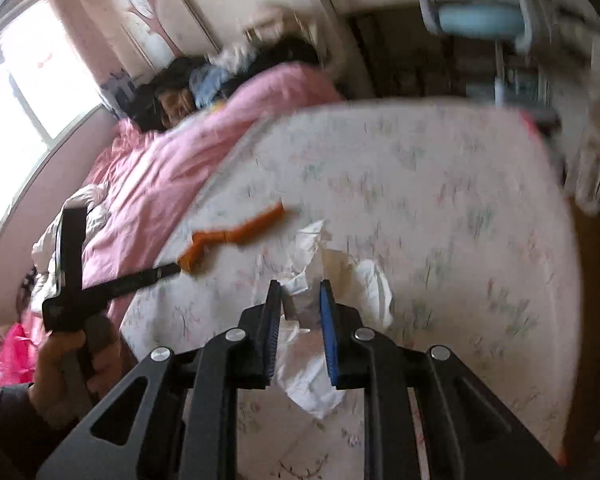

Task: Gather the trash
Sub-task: 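Grasp an orange peel piece with the left tool while the right tool holds the tissue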

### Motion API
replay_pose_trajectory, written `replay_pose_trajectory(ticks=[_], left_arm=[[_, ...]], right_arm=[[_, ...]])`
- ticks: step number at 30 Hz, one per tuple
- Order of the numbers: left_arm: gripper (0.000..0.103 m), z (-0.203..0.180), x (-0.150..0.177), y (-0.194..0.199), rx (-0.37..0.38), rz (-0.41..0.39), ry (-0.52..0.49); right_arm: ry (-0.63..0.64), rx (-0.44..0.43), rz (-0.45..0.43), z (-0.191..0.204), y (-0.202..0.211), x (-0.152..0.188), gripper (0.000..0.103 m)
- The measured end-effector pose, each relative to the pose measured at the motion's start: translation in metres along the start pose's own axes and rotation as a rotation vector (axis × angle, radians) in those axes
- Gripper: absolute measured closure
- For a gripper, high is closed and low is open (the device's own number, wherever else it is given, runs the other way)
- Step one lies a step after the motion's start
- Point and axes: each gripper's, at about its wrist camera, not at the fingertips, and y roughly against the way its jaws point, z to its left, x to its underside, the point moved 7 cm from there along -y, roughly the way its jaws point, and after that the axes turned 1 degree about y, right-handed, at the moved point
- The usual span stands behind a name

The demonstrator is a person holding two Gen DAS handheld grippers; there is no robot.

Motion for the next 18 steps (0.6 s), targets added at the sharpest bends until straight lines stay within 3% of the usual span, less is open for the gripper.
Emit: replay_pose_trajectory(ticks=[2, 3, 4, 5, 6, 7, 8, 10, 18], left_arm=[[0.021, -0.005, -0.006, -0.007, -0.03, -0.008, -0.025], [0.021, -0.006, -0.009, -0.011, -0.037, -0.009, -0.03], [0.034, -0.008, -0.011, -0.014, -0.031, -0.006, -0.036], [0.046, -0.011, -0.013, -0.018, -0.016, -0.006, -0.048], [0.072, -0.013, -0.015, -0.018, -0.024, -0.021, -0.068], [0.084, -0.015, -0.015, -0.017, 0.007, -0.012, -0.077], [0.084, -0.014, -0.016, -0.015, 0.04, -0.006, -0.057], [0.084, -0.008, -0.015, -0.005, 0.086, -0.013, -0.023], [0.085, -0.001, 0.01, 0.042, 0.312, -0.018, 0.033]], right_arm=[[0.013, 0.016, 0.075, -0.001, -0.015, 0.008, 0.077], [0.016, 0.025, 0.098, -0.002, -0.02, 0.012, 0.067], [0.029, 0.039, 0.125, -0.001, -0.026, 0.016, 0.057], [0.053, 0.049, 0.146, 0.0, -0.032, 0.02, 0.056], [0.072, 0.06, 0.139, 0.003, -0.033, 0.019, 0.056], [0.086, 0.055, 0.144, 0.005, -0.033, 0.019, 0.067], [0.089, 0.047, 0.146, 0.002, -0.032, 0.024, 0.082], [0.1, 0.041, 0.125, 0.006, -0.027, 0.023, 0.096], [0.115, -0.038, 0.007, 0.033, -0.002, 0.023, 0.096]])
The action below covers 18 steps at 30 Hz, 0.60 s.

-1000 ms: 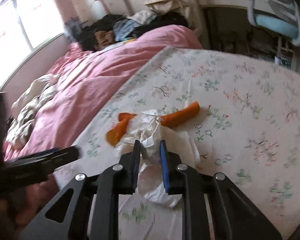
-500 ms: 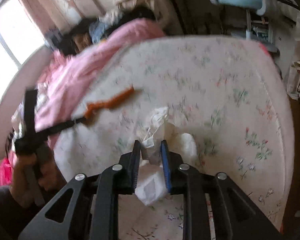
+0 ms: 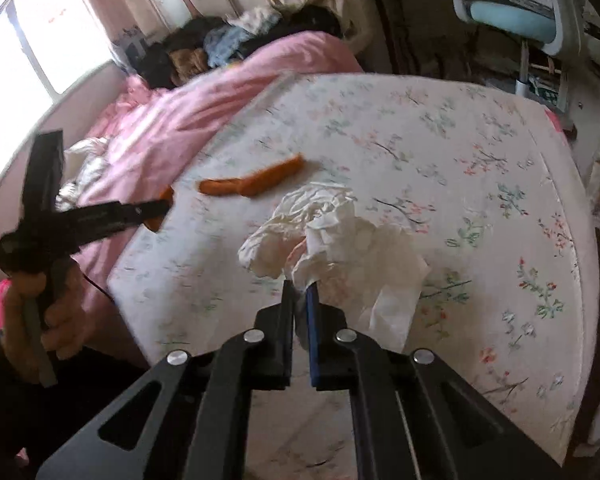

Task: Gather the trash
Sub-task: 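Grasp an orange peel piece with the left tool while the right tool holds the tissue, then carry both items over the wastebasket and open both tools to drop them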

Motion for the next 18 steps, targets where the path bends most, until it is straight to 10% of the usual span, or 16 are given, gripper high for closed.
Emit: replay_pose_trajectory(ticks=[10, 18], left_arm=[[0.085, -0.004, 0.059, 0.039, 0.056, 0.037, -0.057], [0.084, -0.022, 0.14, 0.045, 0.036, 0.144, -0.208]], right_arm=[[0.074, -0.134, 0.086, 0.076, 0.001, 0.064, 0.096], [0.215, -0.012, 0.333, 0.105, -0.024, 0.138, 0.091]])
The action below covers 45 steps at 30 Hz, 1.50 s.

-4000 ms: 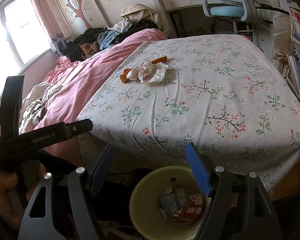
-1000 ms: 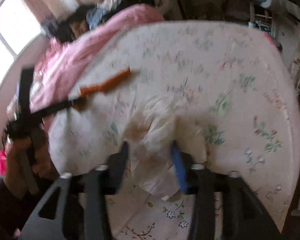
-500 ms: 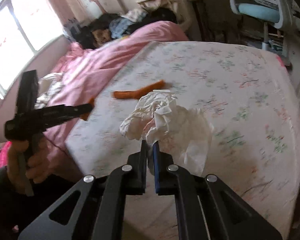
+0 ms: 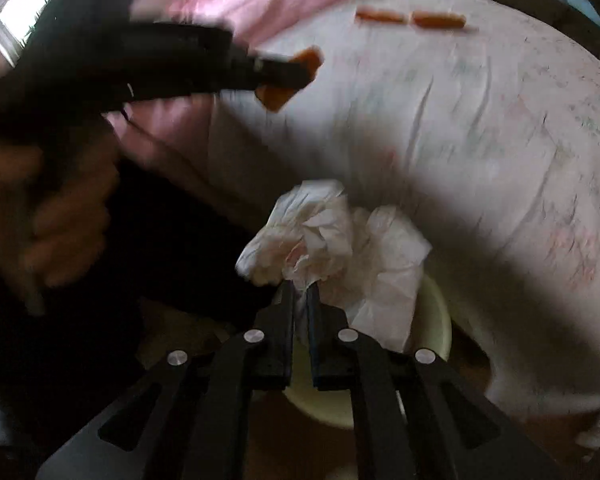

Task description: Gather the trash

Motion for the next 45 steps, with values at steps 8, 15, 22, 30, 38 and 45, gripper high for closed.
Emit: replay_pose_trajectory(ticks=[8, 15, 22, 30, 38, 45], left_arm=[[0.073, -0.013, 0.057, -0.031, -0.054, 0.214, -0.121], [0.033, -0.005, 0.033, -0.001, -0.145, 0.014, -0.114], [0.026, 0.008, 0.015, 0.015, -0.169, -0.074, -0.043], [0.024, 0.016, 0.007, 0.02, -0.189, -0.123, 0.005], [0.024, 0.018, 0.006, 0.021, -0.201, -0.129, 0.012], [0.024, 0.02, 0.006, 0.022, -0.204, -0.133, 0.02]], right_arm=[[-0.331, 0.064, -0.355, -0.064, 0.06, -0.032, 0.04], [-0.41, 0.056, -0.403, -0.079, 0.057, -0.046, 0.038], [-0.401, 0.073, -0.396, -0.076, 0.058, -0.034, 0.035], [-0.396, 0.082, -0.39, -0.075, 0.055, -0.031, 0.035], [-0.385, 0.09, -0.382, -0.074, 0.051, -0.031, 0.035], [-0.385, 0.09, -0.382, -0.073, 0.051, -0.031, 0.035]])
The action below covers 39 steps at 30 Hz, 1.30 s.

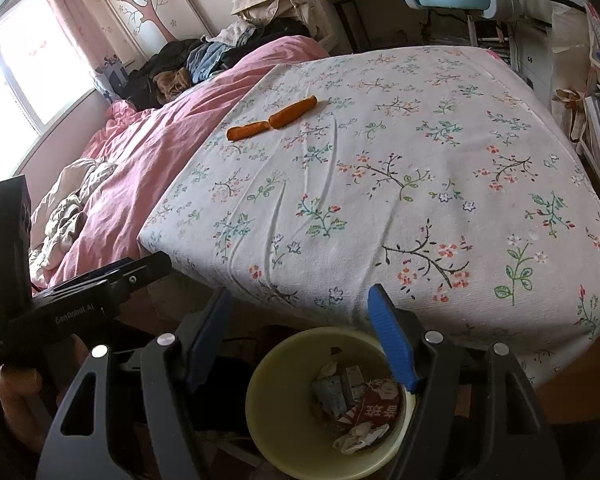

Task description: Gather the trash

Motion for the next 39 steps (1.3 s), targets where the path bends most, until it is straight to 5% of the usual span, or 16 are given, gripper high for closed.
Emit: replay_pose_trajectory(ticks=[39], left_arm=[[0.024, 0.0031, -0.0012, -0.0013, -0.01, 0.0, 0.007]], right_arm=[[0.0, 0.0, 0.003, 0.0014, -0.0043, 0.0016, 0.035]])
